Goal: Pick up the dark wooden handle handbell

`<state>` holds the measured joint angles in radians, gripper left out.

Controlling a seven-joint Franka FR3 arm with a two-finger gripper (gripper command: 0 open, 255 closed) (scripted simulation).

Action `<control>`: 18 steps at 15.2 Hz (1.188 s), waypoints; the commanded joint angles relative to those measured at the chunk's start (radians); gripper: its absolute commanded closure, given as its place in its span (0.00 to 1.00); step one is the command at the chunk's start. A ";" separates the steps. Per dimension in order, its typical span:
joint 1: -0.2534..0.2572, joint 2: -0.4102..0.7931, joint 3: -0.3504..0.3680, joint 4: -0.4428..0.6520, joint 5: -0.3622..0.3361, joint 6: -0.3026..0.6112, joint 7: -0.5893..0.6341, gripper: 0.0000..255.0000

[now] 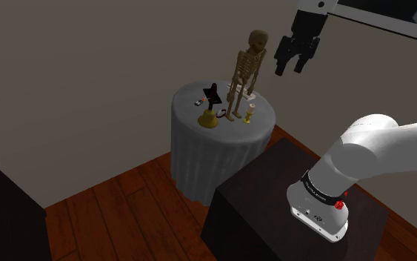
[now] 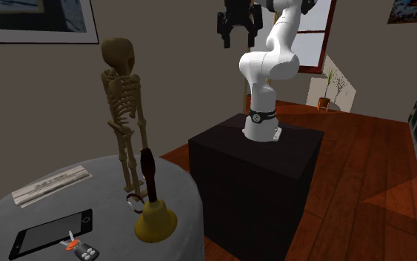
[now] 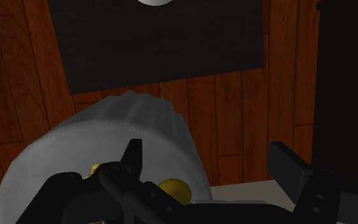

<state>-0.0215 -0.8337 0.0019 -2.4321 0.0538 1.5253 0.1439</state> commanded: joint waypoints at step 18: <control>-0.022 0.630 0.004 0.183 -0.036 0.443 0.006 0.00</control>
<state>-0.0427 -0.2479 0.0051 -2.2795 0.0204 1.9531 0.1469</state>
